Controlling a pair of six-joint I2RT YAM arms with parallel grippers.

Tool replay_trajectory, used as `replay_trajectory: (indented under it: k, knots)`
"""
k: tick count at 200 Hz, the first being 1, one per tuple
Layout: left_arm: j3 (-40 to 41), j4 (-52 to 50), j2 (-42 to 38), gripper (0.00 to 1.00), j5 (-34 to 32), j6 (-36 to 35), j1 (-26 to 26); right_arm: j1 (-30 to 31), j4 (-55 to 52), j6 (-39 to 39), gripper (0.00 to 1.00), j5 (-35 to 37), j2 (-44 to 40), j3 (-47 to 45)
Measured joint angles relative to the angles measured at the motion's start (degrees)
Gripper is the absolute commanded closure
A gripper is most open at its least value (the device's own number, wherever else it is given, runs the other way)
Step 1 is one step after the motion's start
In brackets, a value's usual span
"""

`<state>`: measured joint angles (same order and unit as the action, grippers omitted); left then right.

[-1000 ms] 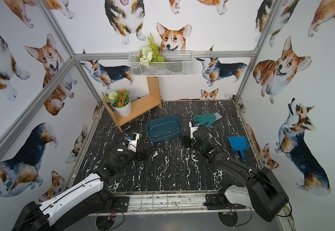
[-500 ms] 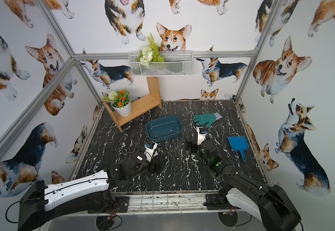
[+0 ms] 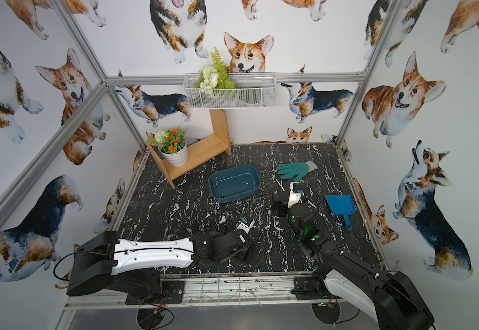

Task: Put the bit on the desktop into the storage box
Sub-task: Pick up the screwdriver bit from the center of the board.

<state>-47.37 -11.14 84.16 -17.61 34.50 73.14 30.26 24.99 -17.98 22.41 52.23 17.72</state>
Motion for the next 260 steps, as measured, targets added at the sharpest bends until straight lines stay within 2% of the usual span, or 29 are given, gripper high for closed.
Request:
replay_trajectory:
  k: [37,104,197,260]
  knots:
    - [-0.2,-1.0,3.3,0.18,0.8,1.9,0.1,0.0,0.5,0.0,0.00,0.3,-0.1,-0.5]
    - [2.6,-1.5,4.5,0.26,1.7,4.3,-0.6,0.0,1.5,0.0,0.00,0.3,-0.2,-0.9]
    - [2.8,-1.0,7.8,0.41,3.0,4.4,-0.8,0.0,1.8,0.0,0.00,0.3,0.0,-1.2]
    - [1.6,-1.6,9.3,0.60,2.9,4.4,-0.8,0.0,1.8,0.0,0.00,0.3,0.0,-1.2]
